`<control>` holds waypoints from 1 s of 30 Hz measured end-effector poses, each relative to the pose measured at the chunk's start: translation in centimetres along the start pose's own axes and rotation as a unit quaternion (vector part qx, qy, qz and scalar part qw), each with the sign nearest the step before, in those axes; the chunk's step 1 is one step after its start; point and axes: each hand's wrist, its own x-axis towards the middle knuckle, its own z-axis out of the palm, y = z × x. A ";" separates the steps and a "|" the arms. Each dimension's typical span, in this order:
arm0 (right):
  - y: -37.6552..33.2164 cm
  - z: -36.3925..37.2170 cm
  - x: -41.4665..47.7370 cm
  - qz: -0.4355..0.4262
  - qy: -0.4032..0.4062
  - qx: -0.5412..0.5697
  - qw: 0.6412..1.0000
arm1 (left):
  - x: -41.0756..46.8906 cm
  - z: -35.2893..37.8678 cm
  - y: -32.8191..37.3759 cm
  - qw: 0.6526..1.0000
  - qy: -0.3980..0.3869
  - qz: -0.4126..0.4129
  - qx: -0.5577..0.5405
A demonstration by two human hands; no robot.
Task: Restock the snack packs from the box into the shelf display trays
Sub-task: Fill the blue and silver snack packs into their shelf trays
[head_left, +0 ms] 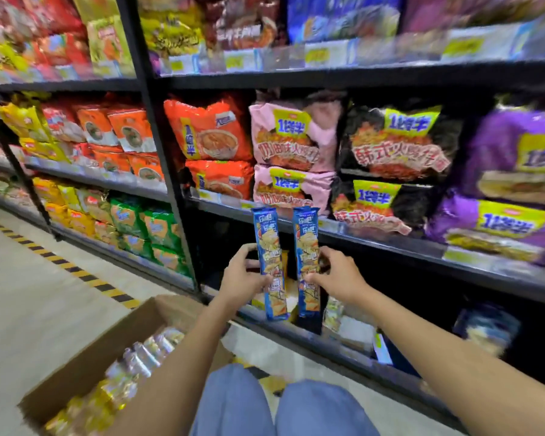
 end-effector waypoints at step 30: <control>32.6 -14.8 -16.1 0.332 0.197 0.003 0.922 | 0.9 39.8 -6.1 0.925 -0.378 -0.009 0.031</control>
